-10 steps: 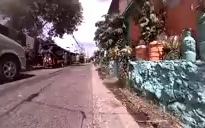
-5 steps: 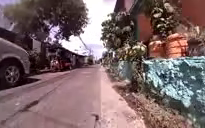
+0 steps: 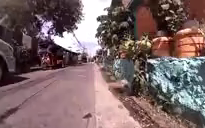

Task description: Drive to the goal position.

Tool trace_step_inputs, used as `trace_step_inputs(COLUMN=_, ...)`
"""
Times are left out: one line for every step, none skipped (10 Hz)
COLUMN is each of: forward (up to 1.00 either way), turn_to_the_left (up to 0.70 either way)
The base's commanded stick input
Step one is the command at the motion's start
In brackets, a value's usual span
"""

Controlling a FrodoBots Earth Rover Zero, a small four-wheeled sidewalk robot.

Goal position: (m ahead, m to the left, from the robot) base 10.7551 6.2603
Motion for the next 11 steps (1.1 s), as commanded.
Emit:
trace_step_inputs(forward=0.70, turn_to_the_left=0.00)
trace_step_inputs(forward=0.70, turn_to_the_left=0.00)
trace_step_inputs(forward=0.70, turn_to_the_left=0.00)
trace_step_inputs(forward=0.70, turn_to_the_left=0.00)
trace_step_inputs(forward=0.70, turn_to_the_left=0.00)
trace_step_inputs(forward=0.70, turn_to_the_left=0.00)
trace_step_inputs(forward=0.70, turn_to_the_left=0.00)
trace_step_inputs(forward=0.70, turn_to_the_left=0.00)
trace_step_inputs(forward=0.70, turn_to_the_left=0.00)
trace_step_inputs(forward=0.70, turn_to_the_left=0.00)
trace_step_inputs(forward=0.70, turn_to_the_left=0.00)
